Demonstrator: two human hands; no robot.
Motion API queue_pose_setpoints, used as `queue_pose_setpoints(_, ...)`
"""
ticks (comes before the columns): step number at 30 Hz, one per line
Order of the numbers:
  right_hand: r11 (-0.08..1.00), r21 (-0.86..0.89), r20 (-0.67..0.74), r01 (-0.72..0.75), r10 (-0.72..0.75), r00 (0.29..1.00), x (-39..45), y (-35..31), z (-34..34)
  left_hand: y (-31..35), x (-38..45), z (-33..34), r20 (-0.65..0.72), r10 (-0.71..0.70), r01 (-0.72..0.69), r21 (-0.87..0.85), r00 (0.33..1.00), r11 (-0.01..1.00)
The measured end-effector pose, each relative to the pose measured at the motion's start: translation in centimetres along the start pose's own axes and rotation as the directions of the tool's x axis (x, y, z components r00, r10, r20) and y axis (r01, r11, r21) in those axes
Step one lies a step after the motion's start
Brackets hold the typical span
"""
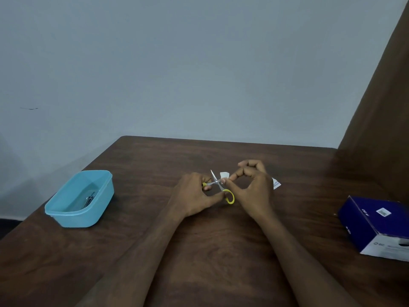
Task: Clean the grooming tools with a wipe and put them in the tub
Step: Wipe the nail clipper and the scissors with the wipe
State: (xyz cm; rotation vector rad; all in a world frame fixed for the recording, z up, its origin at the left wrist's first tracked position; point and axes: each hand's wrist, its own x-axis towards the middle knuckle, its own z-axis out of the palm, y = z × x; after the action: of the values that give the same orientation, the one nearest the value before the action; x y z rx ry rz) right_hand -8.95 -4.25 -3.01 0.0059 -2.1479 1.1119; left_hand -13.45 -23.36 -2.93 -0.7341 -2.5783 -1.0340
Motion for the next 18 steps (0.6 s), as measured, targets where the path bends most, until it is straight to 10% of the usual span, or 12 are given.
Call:
queue_pose_setpoints(5, 0.997, 0.043, -0.18, -0.062, 0.069, 0.981, 0.2, -0.4, -0.6, -0.3, 0.0, 0.1, -0.008, -0.024, 0.024, 0.006, 1.0, 1.0)
queue_pose_setpoints(13, 0.991, 0.056, 0.01, -0.126, 0.125, 0.992, 0.0, -0.5, 0.7, -0.1, 0.0, 0.0, -0.004, -0.015, 0.015, 0.022, 1.0, 1.0)
queue_pose_setpoints(18, 0.974, 0.124, -0.219, -0.191, 0.214, 0.952, 0.9, -0.2, -0.7, -0.2, 0.1, 0.2, -0.019, -0.019, 0.02, 0.048, 1.0, 0.999)
